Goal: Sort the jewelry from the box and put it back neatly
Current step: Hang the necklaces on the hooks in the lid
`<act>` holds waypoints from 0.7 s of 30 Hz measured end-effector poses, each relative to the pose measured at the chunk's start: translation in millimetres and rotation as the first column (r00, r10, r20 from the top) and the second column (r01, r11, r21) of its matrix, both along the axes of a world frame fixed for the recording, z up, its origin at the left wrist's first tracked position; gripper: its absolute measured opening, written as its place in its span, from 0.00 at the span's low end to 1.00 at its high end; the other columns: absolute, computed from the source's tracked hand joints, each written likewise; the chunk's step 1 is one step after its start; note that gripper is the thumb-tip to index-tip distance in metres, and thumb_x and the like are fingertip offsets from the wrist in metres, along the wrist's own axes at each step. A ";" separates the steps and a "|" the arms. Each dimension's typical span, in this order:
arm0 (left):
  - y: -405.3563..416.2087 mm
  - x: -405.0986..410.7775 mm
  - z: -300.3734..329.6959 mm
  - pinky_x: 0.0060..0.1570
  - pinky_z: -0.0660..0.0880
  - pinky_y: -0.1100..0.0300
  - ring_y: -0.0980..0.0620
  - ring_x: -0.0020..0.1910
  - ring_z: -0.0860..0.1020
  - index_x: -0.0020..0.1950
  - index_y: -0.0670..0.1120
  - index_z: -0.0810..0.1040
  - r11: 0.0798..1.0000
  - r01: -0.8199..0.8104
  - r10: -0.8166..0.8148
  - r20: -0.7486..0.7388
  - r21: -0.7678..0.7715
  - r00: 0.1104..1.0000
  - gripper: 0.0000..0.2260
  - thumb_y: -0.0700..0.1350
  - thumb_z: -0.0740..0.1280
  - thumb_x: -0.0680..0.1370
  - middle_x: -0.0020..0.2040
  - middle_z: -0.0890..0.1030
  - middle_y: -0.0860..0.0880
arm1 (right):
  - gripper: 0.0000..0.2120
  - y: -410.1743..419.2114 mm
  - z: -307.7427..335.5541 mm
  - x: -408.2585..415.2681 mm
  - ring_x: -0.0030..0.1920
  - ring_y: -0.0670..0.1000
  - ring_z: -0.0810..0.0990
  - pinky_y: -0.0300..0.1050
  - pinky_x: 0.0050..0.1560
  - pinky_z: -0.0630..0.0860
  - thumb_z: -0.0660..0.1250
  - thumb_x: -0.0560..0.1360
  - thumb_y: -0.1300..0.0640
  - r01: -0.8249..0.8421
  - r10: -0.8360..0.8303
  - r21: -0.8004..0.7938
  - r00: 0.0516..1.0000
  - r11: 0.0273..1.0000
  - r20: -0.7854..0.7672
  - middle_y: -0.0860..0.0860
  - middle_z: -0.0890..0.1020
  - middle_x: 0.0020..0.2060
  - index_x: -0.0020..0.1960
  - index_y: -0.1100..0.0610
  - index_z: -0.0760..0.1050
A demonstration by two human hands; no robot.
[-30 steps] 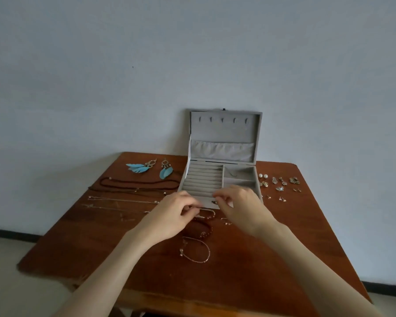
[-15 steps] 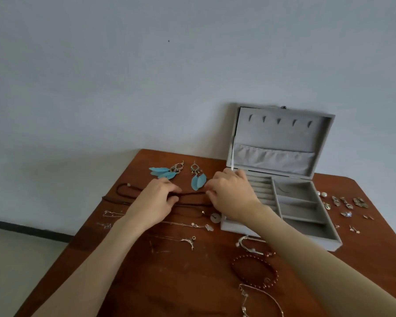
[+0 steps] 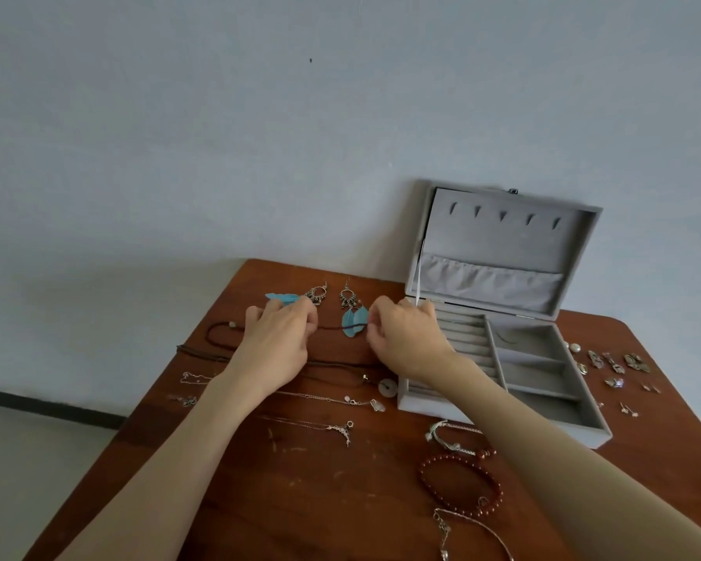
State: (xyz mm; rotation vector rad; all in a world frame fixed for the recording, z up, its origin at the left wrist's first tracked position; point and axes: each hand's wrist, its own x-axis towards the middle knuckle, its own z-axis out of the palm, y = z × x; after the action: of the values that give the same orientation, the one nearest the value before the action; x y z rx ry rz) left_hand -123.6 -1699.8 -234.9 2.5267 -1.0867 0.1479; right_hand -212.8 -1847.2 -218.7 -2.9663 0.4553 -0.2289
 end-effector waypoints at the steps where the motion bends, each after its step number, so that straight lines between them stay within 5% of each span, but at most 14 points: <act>1: 2.3 0.1 2.7 0.53 0.61 0.57 0.51 0.48 0.71 0.48 0.50 0.67 0.999 0.003 -0.003 -0.017 -0.050 1.000 0.04 0.42 0.57 0.80 0.42 0.73 0.54 | 0.08 -1.0 4.0 -1.6 0.47 0.53 0.77 0.49 0.57 0.67 0.55 0.78 0.57 0.018 -0.026 0.173 0.999 0.985 0.046 0.53 0.81 0.43 0.52 0.57 0.71; 5: 15.8 -3.1 21.3 0.50 0.67 0.64 0.55 0.46 0.73 0.55 0.46 0.75 0.975 0.036 -0.072 -0.156 -0.218 0.985 0.09 0.48 0.60 0.79 0.46 0.77 0.52 | 0.05 -7.2 34.4 -15.9 0.36 0.46 0.76 0.33 0.39 0.73 0.59 0.77 0.63 -0.019 -0.174 0.747 0.968 0.665 0.180 0.50 0.77 0.33 0.45 0.57 0.72; 8: 25.9 -10.8 44.7 0.38 0.66 0.75 0.62 0.39 0.74 0.50 0.47 0.78 0.932 0.024 -0.088 -0.162 -0.362 0.983 0.07 0.46 0.62 0.79 0.42 0.78 0.56 | 0.09 -19.6 57.2 -33.8 0.35 0.49 0.74 0.41 0.47 0.74 0.59 0.76 0.68 -0.177 -0.213 0.924 0.942 0.338 0.258 0.52 0.73 0.31 0.40 0.59 0.71; 11: 32.4 -20.9 71.7 0.35 0.67 0.74 0.63 0.33 0.74 0.45 0.48 0.78 0.865 -0.028 -0.068 -0.173 -0.501 0.983 0.04 0.45 0.64 0.77 0.38 0.78 0.58 | 0.09 -28.2 75.5 -54.3 0.32 0.50 0.72 0.44 0.44 0.77 0.57 0.77 0.68 -0.310 -0.249 0.951 0.921 -0.002 0.300 0.52 0.69 0.29 0.39 0.60 0.69; 13: 33.9 -29.6 88.9 0.32 0.67 0.73 0.61 0.29 0.74 0.44 0.49 0.78 0.822 -0.035 -0.064 -0.152 -0.568 0.986 0.05 0.45 0.64 0.77 0.33 0.77 0.57 | 0.08 -31.2 83.9 -71.4 0.30 0.48 0.68 0.41 0.37 0.76 0.57 0.78 0.67 -0.323 -0.225 0.947 0.923 -0.009 0.312 0.52 0.67 0.29 0.41 0.61 0.69; 16: 32.0 -39.9 106.0 0.25 0.64 0.71 0.58 0.22 0.69 0.44 0.47 0.78 0.697 -0.094 -0.082 -0.209 -0.711 0.974 0.06 0.45 0.63 0.78 0.27 0.71 0.50 | 0.04 -35.4 86.2 -98.2 0.29 0.47 0.67 0.39 0.36 0.75 0.61 0.77 0.63 -0.239 -0.127 0.940 0.953 0.242 0.275 0.51 0.67 0.30 0.45 0.63 0.71; 18: 29.3 -44.3 113.4 0.25 0.64 0.65 0.57 0.23 0.65 0.46 0.46 0.79 0.593 -0.170 -0.096 -0.278 -0.787 0.956 0.07 0.46 0.63 0.78 0.29 0.70 0.49 | 0.06 -39.0 84.0 -115.4 0.30 0.47 0.69 0.38 0.37 0.75 0.64 0.76 0.60 -0.173 -0.098 0.930 0.972 0.323 0.214 0.51 0.68 0.29 0.44 0.64 0.75; 21: 25.2 -53.0 116.6 0.29 0.66 0.60 0.54 0.27 0.66 0.47 0.45 0.79 0.559 -0.185 -0.066 -0.266 -0.808 0.962 0.08 0.47 0.64 0.78 0.32 0.73 0.50 | 0.10 -39.3 84.5 -138.7 0.29 0.48 0.66 0.38 0.37 0.75 0.67 0.71 0.53 -0.186 -0.077 0.967 0.976 0.177 0.202 0.50 0.65 0.27 0.35 0.58 0.75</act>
State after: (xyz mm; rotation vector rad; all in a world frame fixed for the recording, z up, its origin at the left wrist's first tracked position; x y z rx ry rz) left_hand -176.6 -1674.6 -118.2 1.6329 -0.5853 0.2584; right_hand -351.5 -1886.6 -134.2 -1.5673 0.2709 -0.1330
